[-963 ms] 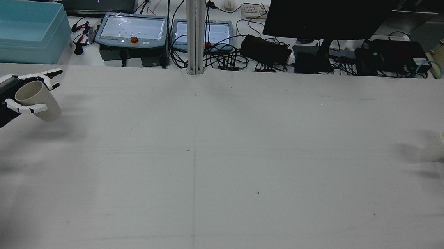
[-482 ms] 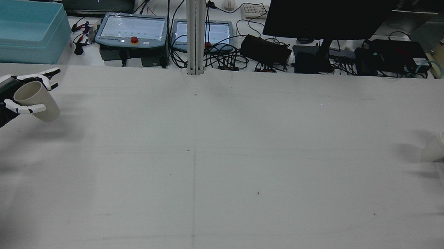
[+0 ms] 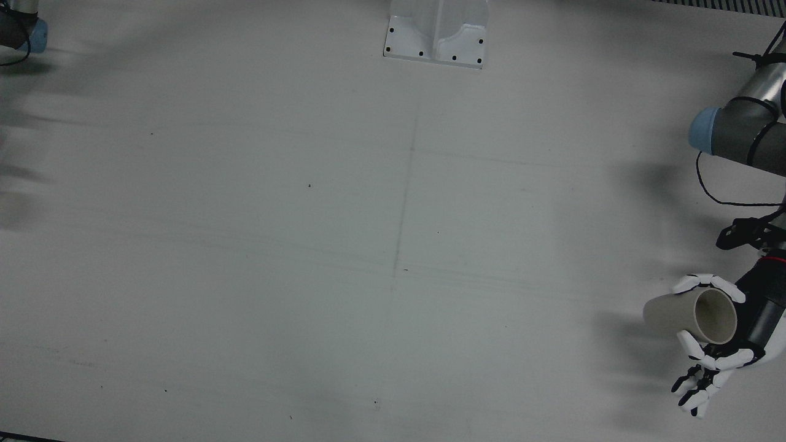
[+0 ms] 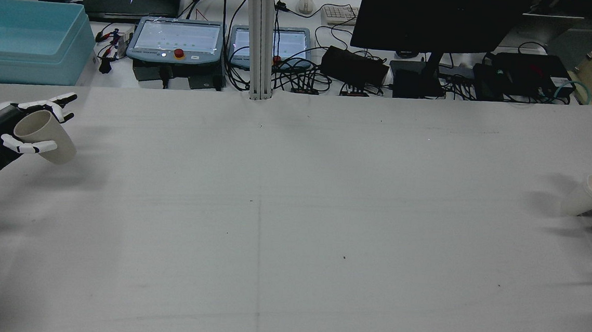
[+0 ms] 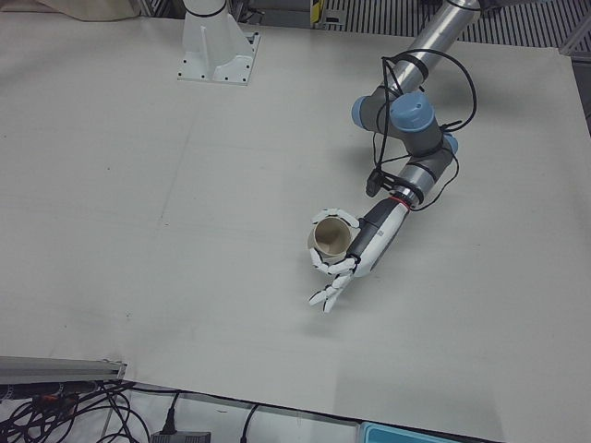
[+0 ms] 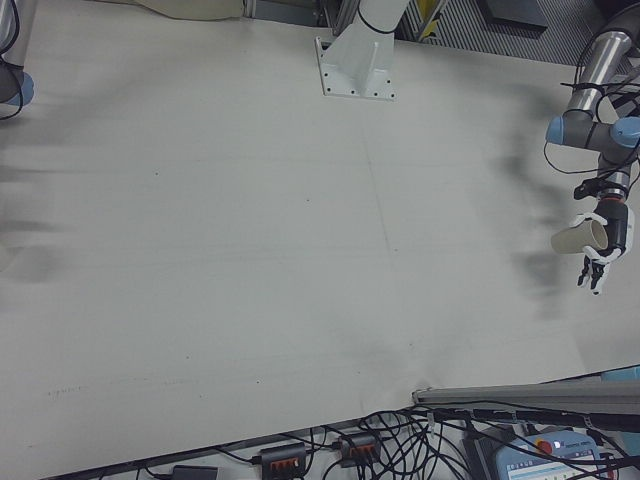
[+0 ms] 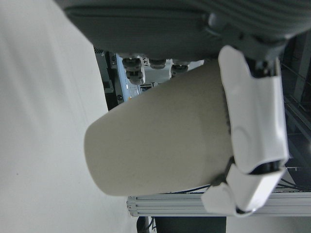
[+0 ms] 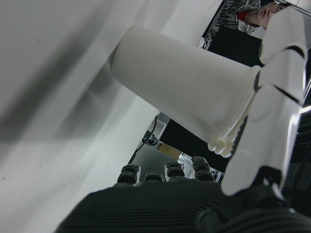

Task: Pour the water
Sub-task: 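Reach the right hand toward the white paper cup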

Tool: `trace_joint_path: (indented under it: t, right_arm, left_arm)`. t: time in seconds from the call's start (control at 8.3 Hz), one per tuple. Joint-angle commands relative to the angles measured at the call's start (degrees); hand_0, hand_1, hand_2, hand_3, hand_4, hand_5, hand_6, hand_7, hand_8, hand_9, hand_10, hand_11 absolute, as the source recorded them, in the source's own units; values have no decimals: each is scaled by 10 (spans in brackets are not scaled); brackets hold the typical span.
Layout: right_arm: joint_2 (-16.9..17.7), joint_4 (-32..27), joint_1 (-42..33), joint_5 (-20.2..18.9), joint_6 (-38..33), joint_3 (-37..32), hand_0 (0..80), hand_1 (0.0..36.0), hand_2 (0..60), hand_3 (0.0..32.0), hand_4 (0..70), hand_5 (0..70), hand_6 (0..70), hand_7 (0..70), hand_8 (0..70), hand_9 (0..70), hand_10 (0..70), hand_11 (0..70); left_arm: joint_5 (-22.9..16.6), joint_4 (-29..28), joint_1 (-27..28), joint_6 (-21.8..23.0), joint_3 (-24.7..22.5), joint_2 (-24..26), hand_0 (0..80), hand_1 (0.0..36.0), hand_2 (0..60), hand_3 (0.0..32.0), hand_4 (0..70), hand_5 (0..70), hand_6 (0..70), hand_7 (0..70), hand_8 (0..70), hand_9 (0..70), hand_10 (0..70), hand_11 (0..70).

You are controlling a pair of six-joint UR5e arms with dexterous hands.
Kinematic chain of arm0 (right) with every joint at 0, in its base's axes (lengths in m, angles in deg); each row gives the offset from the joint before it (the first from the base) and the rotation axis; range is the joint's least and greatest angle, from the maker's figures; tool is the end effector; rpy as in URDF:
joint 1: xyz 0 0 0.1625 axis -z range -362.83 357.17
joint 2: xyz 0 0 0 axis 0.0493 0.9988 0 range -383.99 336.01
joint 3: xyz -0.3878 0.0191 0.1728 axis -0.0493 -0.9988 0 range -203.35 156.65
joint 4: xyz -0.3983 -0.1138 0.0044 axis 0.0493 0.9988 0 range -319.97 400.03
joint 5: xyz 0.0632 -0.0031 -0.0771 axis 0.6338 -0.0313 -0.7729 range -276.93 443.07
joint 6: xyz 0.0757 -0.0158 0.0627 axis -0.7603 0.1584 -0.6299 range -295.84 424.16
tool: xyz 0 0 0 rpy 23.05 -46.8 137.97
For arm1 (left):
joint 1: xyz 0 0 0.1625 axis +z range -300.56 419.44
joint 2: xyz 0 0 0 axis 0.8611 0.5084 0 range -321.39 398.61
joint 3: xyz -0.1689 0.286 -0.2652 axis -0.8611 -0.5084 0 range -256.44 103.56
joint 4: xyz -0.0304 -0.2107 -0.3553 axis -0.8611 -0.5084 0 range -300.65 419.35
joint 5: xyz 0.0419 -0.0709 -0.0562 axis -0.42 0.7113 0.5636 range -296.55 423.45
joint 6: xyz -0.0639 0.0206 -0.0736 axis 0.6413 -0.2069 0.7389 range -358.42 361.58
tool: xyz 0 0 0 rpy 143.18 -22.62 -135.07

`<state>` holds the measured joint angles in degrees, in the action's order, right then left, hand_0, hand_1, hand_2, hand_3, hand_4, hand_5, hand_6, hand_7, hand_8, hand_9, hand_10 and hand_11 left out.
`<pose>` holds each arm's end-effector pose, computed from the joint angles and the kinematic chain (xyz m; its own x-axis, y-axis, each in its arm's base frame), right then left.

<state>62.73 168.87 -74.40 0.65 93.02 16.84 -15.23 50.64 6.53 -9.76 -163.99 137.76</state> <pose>0.0124 -0.4263 0.9629 -0.8723 0.1282 0.4718 -0.4517 0.1579 -0.8781 0.2265 -0.5531 0.6064 -0.9103 -0.3900 -0.1383 0.0190 0.2944 -0.9555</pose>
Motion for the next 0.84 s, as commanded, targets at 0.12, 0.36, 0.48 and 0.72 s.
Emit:
trace_joint_path:
  t: [0.12,0.36,0.48,0.72]
  right_arm:
    - [-11,3,15,1,8,2,530,222,163,0,8,249,95,147,9,24,66,120]
    - [-22,13,17,1,8,2,563,259,224,0,54,344,149,231,51,94,97,168]
    - [-23,38,19,1,9,15,563,259,224,0,54,344,149,231,51,94,97,168]
    - [-19,63,17,1,16,44,563,259,224,0,54,344,149,231,51,94,97,168]
  left_arm:
    - [0,-10,0,1,0,-12,583,360,600,0,581,700,71,118,12,22,63,117]
    - [8,-15,-1,2,0,-19,591,360,600,0,582,700,72,121,14,23,62,117]
    - [8,-17,0,1,0,-22,583,360,600,0,581,700,73,122,14,22,62,115]
    - [11,-17,1,1,1,-22,580,360,600,0,581,700,74,124,11,22,62,116]
